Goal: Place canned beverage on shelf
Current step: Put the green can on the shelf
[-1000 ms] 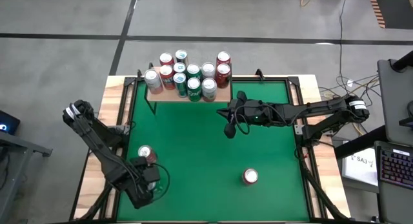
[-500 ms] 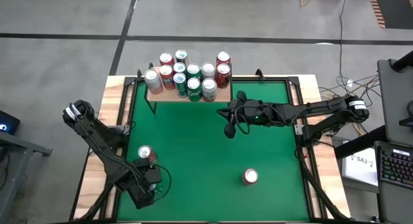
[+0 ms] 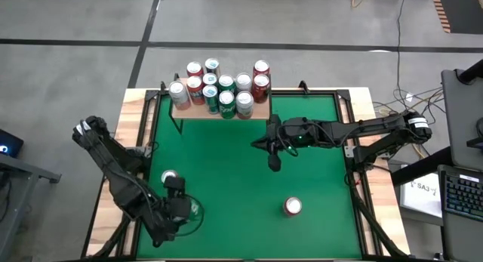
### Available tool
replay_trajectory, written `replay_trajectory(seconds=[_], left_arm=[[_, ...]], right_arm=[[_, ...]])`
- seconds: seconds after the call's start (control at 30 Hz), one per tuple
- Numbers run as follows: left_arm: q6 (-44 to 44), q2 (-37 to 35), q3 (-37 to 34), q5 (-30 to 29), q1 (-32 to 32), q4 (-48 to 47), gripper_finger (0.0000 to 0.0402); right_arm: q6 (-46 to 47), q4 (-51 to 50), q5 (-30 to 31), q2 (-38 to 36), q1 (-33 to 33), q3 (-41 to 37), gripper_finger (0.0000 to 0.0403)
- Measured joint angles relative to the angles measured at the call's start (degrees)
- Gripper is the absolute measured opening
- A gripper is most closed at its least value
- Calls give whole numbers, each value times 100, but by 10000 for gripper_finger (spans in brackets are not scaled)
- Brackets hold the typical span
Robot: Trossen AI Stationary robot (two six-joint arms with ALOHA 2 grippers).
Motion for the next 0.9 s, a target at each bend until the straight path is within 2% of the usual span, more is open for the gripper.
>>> replay_trajectory(seconds=[0.1, 0.2, 0.4, 0.47, 0.57, 0.67, 0.73, 0.9], left_arm=[[864, 0, 439, -333, 293, -217, 286], [1972, 0, 772, -387, 674, -160, 286], [4321, -8, 1150, -348, 1431, 214, 286], [5086, -27, 1153, -101, 1652, 541, 286], [6120, -52, 1029, 718, 1970, 1165, 286], [6832, -59, 897, 1387, 2274, 1267, 286], [7149, -59, 876, 1584, 2446, 1357, 286], [7666, -51, 878, 1636, 2686, 1402, 286]], right_arm=[[-4, -23, -740, 0, 0, 0, 9], [9, -18, -1160, 0, 24, 0, 9], [-142, -69, -1259, 0, 289, 0, 20], [-224, -63, -1264, 0, 417, 0, 34], [-297, -23, -1261, 0, 602, 0, 65], [-179, 29, -1259, 0, 762, 0, 109], [93, 85, -1239, 12, 838, 0, 143], [645, 349, -1169, 194, 876, 2, 237]])
